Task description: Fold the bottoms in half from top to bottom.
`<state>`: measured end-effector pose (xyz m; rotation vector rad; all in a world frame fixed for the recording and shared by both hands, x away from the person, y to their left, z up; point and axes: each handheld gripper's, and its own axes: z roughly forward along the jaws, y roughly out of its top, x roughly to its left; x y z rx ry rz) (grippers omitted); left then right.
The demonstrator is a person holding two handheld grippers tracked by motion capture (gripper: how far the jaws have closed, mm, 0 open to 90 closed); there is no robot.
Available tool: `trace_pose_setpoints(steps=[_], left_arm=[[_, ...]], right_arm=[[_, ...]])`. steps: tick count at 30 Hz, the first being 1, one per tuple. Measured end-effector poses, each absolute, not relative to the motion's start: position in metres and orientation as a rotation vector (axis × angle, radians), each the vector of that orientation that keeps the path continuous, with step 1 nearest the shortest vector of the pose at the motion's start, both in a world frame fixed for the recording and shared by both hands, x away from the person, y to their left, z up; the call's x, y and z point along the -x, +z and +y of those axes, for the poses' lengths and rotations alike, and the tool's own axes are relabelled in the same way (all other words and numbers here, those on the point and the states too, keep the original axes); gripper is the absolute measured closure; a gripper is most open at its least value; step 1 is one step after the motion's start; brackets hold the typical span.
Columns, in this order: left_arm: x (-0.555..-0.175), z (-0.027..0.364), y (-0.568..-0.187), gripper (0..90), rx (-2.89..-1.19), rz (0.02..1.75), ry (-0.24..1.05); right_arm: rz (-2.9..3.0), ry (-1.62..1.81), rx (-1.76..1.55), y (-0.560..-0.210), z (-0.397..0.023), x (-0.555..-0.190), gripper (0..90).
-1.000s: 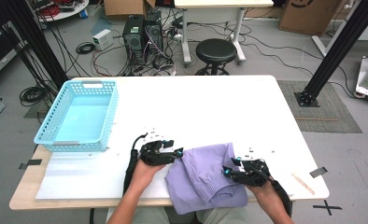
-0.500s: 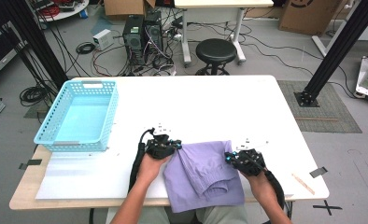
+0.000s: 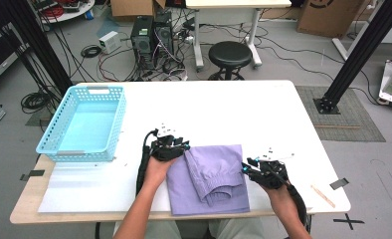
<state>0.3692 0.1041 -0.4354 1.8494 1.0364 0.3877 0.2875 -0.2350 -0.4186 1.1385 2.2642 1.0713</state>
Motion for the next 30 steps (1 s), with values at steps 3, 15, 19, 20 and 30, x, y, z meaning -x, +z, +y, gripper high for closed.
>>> trace_pose_setpoints(steps=[3,15,19,20,30], left_arm=[[-0.367,0.109,-0.432,55.7,-1.815,1.026,0.380],[-0.362,0.128,-0.427,41.7,-1.767,1.003,0.374],[-0.360,0.131,-0.428,41.7,-1.758,1.005,0.371],[-0.360,0.132,-0.429,41.8,-1.763,1.003,0.369],[-0.356,0.129,-0.432,34.8,-1.761,0.997,0.334]], right_arm=[[2.268,1.153,-1.078,-0.412,-0.224,-0.293,59.2],[2.544,1.073,-0.916,-0.439,-0.152,-0.306,52.2],[2.569,1.068,-0.894,-0.443,-0.139,-0.301,50.6],[2.568,1.086,-0.891,-0.443,-0.138,-0.299,48.5],[2.402,1.204,-0.981,-0.429,-0.184,-0.293,53.1]])
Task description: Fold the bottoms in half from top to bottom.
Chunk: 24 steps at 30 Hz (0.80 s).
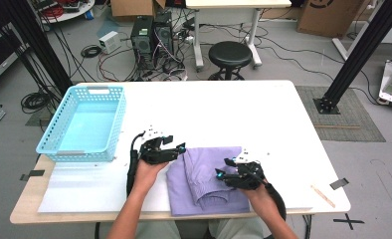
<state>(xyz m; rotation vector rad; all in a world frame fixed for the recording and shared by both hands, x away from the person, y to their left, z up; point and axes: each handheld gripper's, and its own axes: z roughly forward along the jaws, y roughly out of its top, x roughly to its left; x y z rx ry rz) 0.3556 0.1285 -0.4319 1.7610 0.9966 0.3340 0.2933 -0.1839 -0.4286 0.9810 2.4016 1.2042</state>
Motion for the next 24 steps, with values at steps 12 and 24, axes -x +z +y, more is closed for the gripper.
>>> trace_pose_setpoints(steps=[12,24], left_arm=[[-0.357,0.124,-0.437,46.1,-1.804,1.001,0.284],[-0.370,0.107,-0.449,46.2,-1.931,1.032,0.199]], right_arm=[[2.558,1.061,-0.918,-0.444,-0.201,-0.291,61.1],[2.295,1.086,-1.228,-0.427,-0.233,-0.353,43.4]])
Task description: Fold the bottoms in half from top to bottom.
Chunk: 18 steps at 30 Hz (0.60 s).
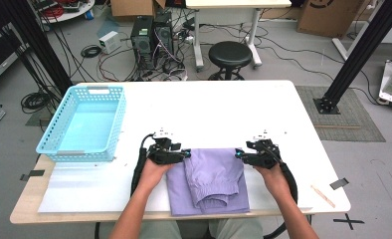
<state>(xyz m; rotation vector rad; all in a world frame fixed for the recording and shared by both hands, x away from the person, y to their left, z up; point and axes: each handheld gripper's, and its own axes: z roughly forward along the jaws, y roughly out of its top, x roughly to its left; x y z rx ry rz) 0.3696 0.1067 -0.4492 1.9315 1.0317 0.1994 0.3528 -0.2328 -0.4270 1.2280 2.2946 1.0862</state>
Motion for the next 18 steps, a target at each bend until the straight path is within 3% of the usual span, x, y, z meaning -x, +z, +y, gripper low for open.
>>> trace_pose_setpoints(steps=[3,6,8,9,10,12,18], left_arm=[[-0.370,0.100,-0.451,49.1,-1.974,1.024,0.235],[-0.370,0.100,-0.451,61.1,-1.991,1.031,0.263],[-0.372,0.102,-0.452,72.7,-1.988,1.029,0.240],[-0.372,0.102,-0.452,78.0,-1.977,1.036,0.226],[-0.373,0.102,-0.452,81.3,-1.982,1.021,0.212],[-0.375,0.103,-0.452,84.3,-1.976,1.027,0.185],[-0.387,0.108,-0.449,85.6,-1.899,1.016,0.214]], right_arm=[[2.340,1.054,-1.242,-0.435,-0.229,-0.364,44.6],[2.374,1.052,-1.242,-0.440,-0.228,-0.368,51.8],[2.401,1.050,-1.229,-0.443,-0.227,-0.373,64.0],[2.420,1.045,-1.223,-0.445,-0.226,-0.375,65.4],[2.419,1.058,-1.213,-0.446,-0.226,-0.375,74.6],[2.453,1.084,-1.186,-0.446,-0.227,-0.376,83.9],[2.443,1.087,-1.155,-0.438,-0.228,-0.385,85.8]])
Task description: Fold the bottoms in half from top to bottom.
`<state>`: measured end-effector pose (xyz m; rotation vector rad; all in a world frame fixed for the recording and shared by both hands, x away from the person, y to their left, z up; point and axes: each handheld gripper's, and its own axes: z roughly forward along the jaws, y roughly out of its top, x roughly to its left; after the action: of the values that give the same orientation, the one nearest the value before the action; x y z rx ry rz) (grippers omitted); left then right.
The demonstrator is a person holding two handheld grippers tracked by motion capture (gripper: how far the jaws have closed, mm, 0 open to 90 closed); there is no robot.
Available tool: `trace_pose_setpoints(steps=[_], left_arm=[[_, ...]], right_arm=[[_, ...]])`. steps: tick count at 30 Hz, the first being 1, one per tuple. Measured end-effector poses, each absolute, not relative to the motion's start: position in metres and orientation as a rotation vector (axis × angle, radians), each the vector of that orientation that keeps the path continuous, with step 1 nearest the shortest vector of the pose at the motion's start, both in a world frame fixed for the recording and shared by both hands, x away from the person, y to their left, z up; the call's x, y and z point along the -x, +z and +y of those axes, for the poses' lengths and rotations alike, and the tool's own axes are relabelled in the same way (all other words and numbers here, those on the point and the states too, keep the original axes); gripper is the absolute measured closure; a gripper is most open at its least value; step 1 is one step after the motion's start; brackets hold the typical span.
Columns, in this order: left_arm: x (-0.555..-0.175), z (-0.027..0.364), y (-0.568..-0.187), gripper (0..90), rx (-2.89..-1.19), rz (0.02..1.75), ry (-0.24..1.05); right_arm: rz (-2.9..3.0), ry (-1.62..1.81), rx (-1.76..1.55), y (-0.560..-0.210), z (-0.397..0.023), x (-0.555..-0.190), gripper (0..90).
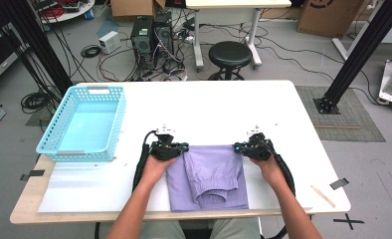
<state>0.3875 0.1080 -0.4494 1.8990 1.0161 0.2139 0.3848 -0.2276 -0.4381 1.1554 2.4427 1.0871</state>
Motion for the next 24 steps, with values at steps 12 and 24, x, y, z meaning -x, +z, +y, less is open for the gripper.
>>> trace_pose_setpoints(steps=[12,24], left_arm=[[-0.433,0.096,-0.421,85.4,-1.832,0.897,0.406],[-0.436,0.110,-0.426,53.8,-1.738,1.002,0.412]], right_arm=[[2.210,1.074,-1.221,-0.415,-0.224,-0.425,85.8],[2.167,1.055,-1.240,-0.421,-0.221,-0.430,57.4]])
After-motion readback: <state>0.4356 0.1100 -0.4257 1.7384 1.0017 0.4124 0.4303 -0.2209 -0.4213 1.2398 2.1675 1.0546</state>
